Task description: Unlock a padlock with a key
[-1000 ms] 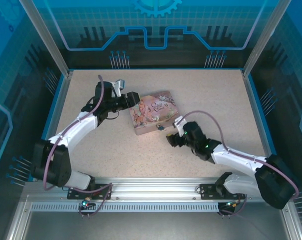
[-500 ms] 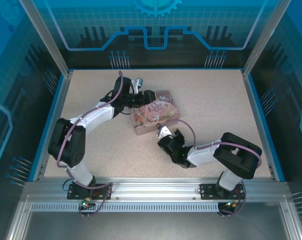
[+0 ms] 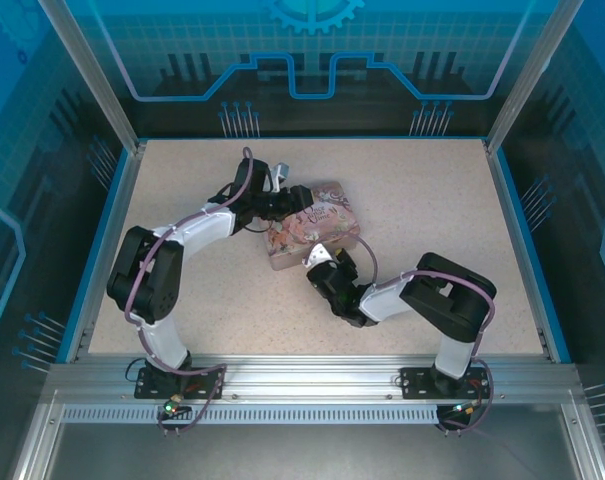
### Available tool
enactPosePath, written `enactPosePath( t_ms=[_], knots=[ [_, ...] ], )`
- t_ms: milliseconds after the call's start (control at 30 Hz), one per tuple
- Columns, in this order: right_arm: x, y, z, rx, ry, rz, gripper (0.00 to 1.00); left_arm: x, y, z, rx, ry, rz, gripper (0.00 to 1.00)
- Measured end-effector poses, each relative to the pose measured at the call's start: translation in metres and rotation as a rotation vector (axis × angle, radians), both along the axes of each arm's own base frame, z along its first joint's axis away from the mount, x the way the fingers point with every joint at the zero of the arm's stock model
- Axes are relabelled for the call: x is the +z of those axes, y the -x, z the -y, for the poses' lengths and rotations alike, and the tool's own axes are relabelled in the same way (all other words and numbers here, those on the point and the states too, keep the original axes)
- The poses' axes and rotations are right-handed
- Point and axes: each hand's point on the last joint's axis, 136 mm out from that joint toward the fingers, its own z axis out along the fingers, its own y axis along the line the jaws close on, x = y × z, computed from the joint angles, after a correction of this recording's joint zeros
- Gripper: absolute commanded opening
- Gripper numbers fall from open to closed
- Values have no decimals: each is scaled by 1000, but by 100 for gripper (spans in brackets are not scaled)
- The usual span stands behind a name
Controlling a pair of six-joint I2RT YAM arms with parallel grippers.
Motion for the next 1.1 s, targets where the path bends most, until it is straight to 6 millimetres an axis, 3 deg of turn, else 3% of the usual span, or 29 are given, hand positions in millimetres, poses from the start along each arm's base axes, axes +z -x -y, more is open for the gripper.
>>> enactPosePath(
  t_ms=[133,267,733,1100],
  knots=[
    [2,-5,2,-4,-7,7,48,-3,0,-1,2,-9,-2,63],
    [2,-5,2,8,-8,5,44,-4,-2,-4,14,-16,-2,63],
    [27,-13,33,-48,-50,31,53,-18,-4,-19,43,-67,-20,63],
    [14,-6,23,12,-47,-18,56,-20,-5,-20,44,-67,-23,62]
  ],
)
